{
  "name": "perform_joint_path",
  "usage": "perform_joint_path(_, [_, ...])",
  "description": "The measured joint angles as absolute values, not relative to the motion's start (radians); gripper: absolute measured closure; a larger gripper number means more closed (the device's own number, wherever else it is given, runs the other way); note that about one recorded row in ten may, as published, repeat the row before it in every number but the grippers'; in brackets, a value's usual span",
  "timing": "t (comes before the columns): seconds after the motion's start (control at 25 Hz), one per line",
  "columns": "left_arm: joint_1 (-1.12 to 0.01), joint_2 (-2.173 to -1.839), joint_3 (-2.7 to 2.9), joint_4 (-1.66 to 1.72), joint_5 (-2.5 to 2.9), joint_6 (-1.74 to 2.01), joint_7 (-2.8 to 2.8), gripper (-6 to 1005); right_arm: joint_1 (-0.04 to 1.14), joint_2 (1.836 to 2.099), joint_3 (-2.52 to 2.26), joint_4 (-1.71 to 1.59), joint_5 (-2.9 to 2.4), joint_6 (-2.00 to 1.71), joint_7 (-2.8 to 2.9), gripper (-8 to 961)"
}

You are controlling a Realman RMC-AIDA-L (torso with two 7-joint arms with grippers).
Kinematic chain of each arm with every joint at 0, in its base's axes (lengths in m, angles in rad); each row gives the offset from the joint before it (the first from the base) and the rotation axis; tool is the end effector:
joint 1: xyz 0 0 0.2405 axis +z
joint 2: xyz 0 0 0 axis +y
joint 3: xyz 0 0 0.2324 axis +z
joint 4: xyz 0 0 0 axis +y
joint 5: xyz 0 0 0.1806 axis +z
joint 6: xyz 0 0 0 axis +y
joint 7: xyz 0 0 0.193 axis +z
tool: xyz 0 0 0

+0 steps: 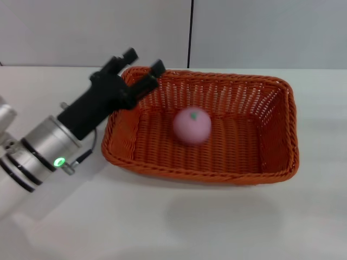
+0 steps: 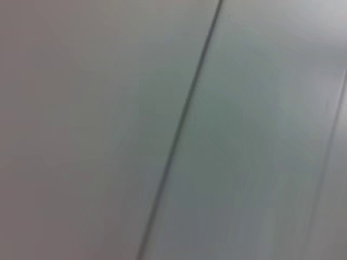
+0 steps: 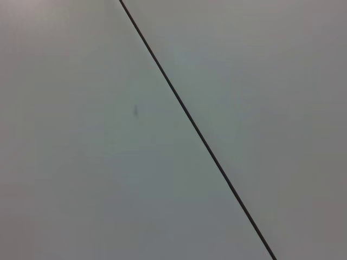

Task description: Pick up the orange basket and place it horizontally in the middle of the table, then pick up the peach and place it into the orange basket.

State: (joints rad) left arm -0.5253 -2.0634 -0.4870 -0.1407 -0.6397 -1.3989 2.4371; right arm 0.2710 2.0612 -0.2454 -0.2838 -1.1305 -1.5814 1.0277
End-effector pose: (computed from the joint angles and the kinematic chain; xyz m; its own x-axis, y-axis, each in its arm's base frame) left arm -0.1856 0.3214 -0.0535 0.4575 0.1370 0.8786 0.6702 -0.7025 -0.2395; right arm 0.3074 0.2937 0.1341 0.2448 0.2899 -0.9252 -0.9245 -0.2179 -0.3129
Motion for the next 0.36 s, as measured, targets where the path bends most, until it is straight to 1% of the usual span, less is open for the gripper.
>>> perform_joint_path(0.16, [-0.520,-2.063,-0.496,-0.139,-0.640,-1.412,2.438,172,0.268,2.062,-0.240,-0.284,-1.130,-1.581,1.028,585])
perform_joint_path(0.2, [-0.464,-2.063,-0.610,-0.133,-0.641,-1.493,2.441,172,0.267,2.063,-0.226,-0.283,-1.130,-1.581,1.027,585])
perform_joint_path(0.24, [-0.464,-2.063,-0.610,-0.133,-0.641,-1.493,2.441,172,0.267,2.063,-0.226,-0.283,-1.130,-1.581,1.027,585])
perform_joint_path(0.28, [-0.429,-2.063,-0.682,-0.133,-0.641,-1.531,2.444,172,0.266,2.063,-0.220,-0.282,-1.131,-1.581,1.027,585])
perform_joint_path(0.36, [-0.429,-2.063,-0.682,-0.133,-0.641,-1.531,2.444,172,0.266,2.063,-0.202,-0.277,-1.130,-1.581,1.024,585])
